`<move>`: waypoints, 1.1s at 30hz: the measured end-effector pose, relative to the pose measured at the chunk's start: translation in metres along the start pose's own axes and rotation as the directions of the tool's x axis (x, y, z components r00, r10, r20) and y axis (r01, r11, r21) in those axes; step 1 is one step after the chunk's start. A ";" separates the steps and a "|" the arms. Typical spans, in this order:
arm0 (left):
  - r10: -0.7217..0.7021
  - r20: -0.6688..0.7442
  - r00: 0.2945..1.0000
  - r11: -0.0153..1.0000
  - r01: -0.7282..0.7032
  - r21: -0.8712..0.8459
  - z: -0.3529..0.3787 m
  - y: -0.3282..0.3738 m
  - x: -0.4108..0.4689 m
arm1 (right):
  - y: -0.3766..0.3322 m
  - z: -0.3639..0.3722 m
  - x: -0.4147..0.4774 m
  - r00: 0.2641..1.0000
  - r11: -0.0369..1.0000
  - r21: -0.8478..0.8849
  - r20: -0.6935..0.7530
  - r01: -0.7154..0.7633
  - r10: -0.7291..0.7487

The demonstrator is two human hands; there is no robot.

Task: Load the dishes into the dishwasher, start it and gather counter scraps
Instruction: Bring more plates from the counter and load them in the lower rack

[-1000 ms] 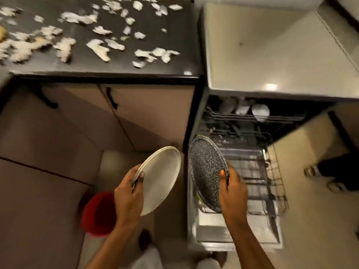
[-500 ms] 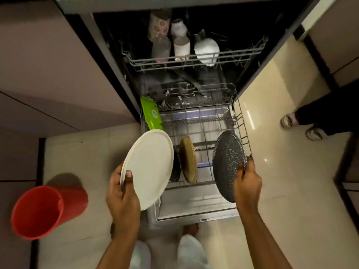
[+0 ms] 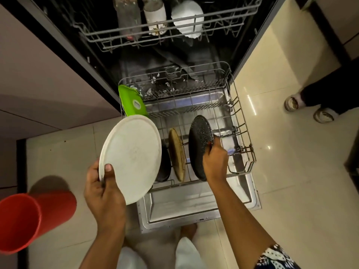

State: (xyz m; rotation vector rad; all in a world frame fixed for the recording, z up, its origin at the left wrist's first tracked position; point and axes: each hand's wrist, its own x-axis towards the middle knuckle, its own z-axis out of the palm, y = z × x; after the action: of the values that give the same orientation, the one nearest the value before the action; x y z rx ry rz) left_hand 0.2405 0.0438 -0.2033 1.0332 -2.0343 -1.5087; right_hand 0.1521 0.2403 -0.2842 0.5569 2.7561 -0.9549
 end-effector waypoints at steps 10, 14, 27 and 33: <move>0.004 0.015 1.000 1.000 -0.004 -0.020 0.017 0.004 0.009 | -0.005 0.010 0.026 0.997 0.997 -0.063 0.066 0.040 -0.035; -0.018 -0.027 0.999 0.999 0.017 -0.037 0.014 0.002 0.013 | -0.002 0.004 0.027 0.999 0.998 -0.059 0.026 0.031 -0.029; -0.046 -0.025 0.999 0.999 0.045 -0.030 0.008 -0.015 0.014 | 0.025 0.057 0.038 0.986 0.999 0.035 0.163 -0.035 0.029; -0.047 -0.010 0.999 0.999 0.047 -0.027 0.007 -0.016 0.012 | 0.037 0.053 0.040 0.989 0.985 0.173 0.148 -0.024 -0.002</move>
State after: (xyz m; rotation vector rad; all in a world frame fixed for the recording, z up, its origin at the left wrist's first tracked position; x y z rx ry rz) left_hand 0.2331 0.0373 -0.2223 1.0835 -1.9898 -1.5467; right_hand 0.1324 0.2460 -0.3574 0.5048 2.5530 -1.1924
